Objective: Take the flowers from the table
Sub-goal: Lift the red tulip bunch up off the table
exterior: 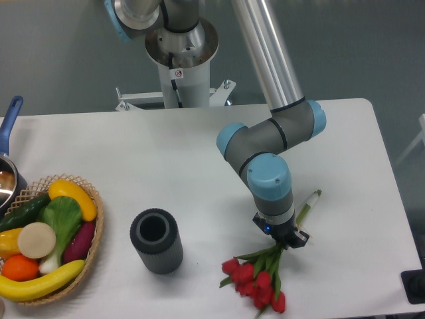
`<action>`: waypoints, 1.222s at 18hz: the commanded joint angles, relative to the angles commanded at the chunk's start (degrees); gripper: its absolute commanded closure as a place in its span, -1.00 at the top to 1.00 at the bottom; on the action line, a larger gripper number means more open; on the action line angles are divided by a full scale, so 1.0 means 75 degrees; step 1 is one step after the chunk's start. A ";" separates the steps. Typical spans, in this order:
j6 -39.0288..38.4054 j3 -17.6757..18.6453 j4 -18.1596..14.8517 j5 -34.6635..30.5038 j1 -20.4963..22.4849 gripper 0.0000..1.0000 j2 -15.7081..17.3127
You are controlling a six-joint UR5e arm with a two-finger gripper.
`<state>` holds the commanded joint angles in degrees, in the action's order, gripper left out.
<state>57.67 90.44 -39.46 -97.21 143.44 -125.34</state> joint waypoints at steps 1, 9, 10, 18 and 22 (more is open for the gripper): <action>-0.0037 0.0000 0.0000 0.0140 0.0012 -1.00 0.0059; -0.0060 0.0000 0.0000 0.0317 0.0198 -1.00 0.0516; -0.0049 -0.0011 0.0000 0.0317 0.0304 -1.00 0.0563; 0.0045 -0.1157 -0.1986 0.0704 0.0387 -1.00 0.0775; 0.0045 -0.1875 -0.3210 0.0762 0.0398 -1.00 0.0693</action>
<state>58.01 76.38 -63.54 -91.50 146.43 -120.15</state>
